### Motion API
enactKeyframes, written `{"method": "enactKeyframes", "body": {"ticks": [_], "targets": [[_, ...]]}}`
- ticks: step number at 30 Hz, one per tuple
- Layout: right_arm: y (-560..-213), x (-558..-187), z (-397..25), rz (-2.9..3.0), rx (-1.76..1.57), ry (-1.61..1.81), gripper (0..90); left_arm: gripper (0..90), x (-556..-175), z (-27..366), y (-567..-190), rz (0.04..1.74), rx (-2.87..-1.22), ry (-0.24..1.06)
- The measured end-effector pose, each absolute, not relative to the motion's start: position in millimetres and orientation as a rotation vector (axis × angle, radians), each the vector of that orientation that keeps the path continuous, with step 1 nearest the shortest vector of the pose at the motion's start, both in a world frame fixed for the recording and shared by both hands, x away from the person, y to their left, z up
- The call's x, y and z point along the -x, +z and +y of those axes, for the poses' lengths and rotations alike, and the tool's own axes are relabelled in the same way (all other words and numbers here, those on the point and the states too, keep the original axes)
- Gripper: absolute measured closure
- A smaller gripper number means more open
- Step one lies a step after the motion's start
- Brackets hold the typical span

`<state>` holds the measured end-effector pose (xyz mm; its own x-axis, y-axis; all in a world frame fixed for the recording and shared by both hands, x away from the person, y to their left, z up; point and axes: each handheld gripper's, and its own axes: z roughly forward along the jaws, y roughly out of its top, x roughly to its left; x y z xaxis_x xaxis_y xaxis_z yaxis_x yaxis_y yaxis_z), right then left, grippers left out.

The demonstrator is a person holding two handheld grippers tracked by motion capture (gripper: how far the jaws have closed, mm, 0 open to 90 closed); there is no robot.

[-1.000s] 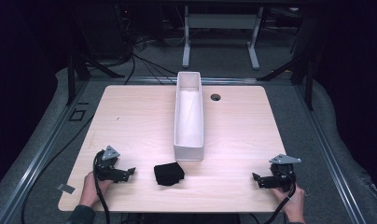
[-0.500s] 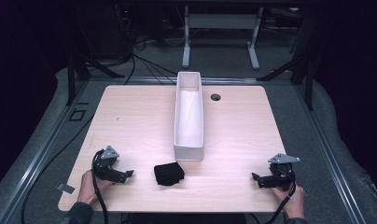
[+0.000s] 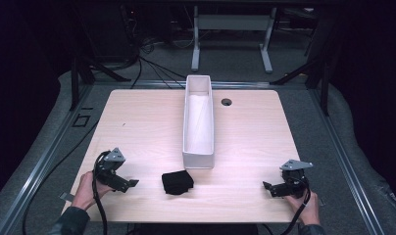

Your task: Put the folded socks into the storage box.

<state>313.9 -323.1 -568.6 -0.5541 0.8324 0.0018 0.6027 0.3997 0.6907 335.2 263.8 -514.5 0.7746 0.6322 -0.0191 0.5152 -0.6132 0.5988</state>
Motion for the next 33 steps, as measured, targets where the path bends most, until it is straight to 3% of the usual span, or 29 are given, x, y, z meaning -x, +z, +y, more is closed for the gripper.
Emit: {"method": "enactKeyframes", "body": {"ticks": [16,33], "targets": [[-570,-313,-323,2.303,-1.239,0.939,0.0,0.0,-335,219,-479,0.636,-2.51,0.17],[-570,-312,-323,2.299,-1.245,0.945,0.0,0.0,-339,184,-478,0.511,-2.613,0.135]]}}
